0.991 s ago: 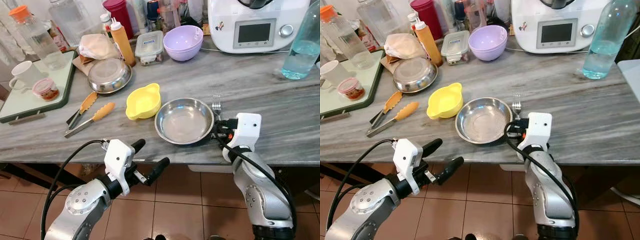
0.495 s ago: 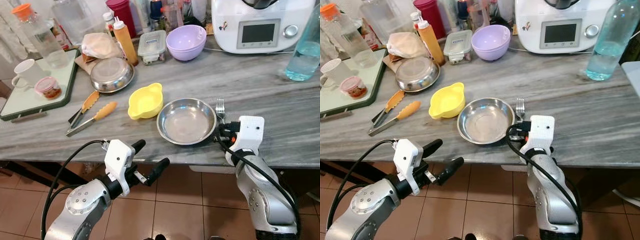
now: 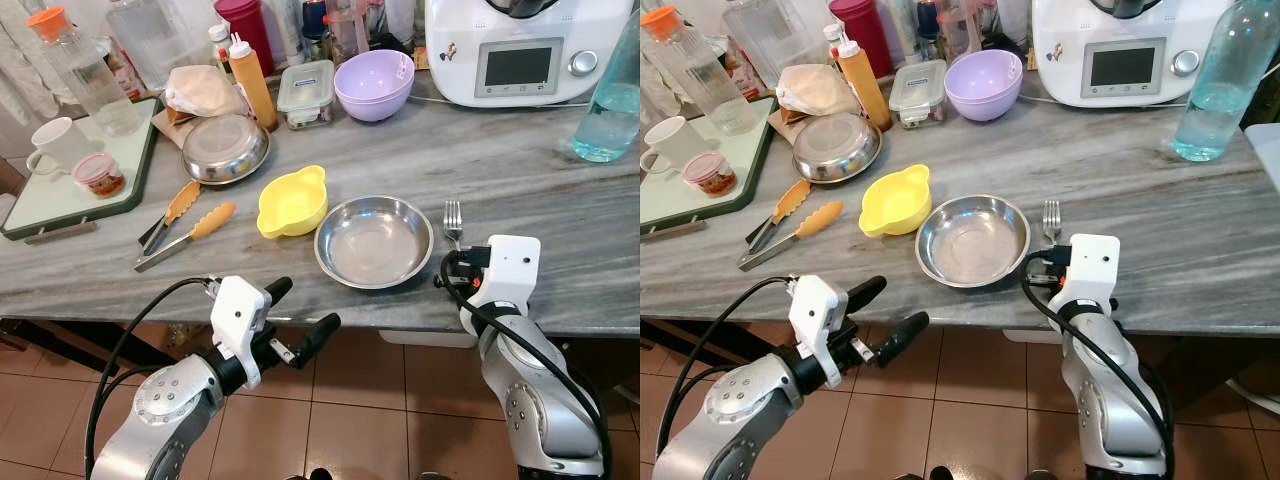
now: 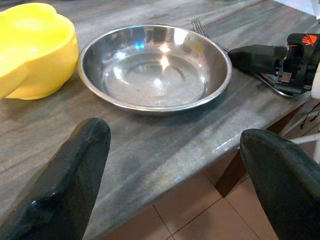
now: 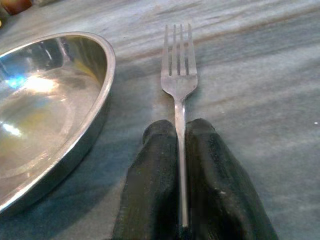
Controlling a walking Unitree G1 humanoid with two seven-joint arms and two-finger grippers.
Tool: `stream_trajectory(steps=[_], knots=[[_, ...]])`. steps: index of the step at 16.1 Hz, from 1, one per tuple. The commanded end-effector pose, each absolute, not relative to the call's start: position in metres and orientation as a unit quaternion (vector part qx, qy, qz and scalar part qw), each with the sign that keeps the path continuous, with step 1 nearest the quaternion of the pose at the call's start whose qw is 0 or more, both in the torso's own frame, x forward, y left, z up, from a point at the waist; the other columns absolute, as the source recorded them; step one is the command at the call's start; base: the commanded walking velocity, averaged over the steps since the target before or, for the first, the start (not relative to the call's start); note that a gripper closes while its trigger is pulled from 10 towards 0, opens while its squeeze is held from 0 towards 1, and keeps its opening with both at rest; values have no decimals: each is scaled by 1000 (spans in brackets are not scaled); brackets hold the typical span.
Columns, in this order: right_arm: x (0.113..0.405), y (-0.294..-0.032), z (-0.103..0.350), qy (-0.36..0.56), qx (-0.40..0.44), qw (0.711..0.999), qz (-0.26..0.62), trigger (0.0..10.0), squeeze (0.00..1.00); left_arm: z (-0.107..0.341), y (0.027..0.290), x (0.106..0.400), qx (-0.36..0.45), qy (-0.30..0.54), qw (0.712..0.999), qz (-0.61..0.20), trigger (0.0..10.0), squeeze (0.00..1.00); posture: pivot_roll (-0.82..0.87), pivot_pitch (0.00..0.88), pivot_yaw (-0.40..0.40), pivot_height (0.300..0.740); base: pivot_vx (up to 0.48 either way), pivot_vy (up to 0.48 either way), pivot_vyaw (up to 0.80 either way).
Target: Setting the table
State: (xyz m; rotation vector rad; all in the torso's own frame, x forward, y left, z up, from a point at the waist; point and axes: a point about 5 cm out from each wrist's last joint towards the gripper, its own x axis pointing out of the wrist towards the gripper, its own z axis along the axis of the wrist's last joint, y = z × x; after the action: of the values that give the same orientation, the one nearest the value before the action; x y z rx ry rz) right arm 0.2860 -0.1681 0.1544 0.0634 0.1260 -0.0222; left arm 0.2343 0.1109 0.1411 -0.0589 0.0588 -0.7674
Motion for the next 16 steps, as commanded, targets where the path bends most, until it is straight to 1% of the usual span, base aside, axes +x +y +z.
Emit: stream_trajectory(steps=[1,12,16], knots=[[283,-172,140,98,32,994,-24,10000,992,137,115,234,-28,42,928,-368,10000,0,-245,194,217,740,0,0,0],[293,-176,148,69,22,997,-28,10000,1000,137,116,232,-24,43,929,-366,10000,0,-232,192,219,740,0,0,0],[292,-167,164,18,32,999,1,10000,1000,137,117,233,-22,44,930,-365,10000,0,-231,190,221,740,0,0,0]])
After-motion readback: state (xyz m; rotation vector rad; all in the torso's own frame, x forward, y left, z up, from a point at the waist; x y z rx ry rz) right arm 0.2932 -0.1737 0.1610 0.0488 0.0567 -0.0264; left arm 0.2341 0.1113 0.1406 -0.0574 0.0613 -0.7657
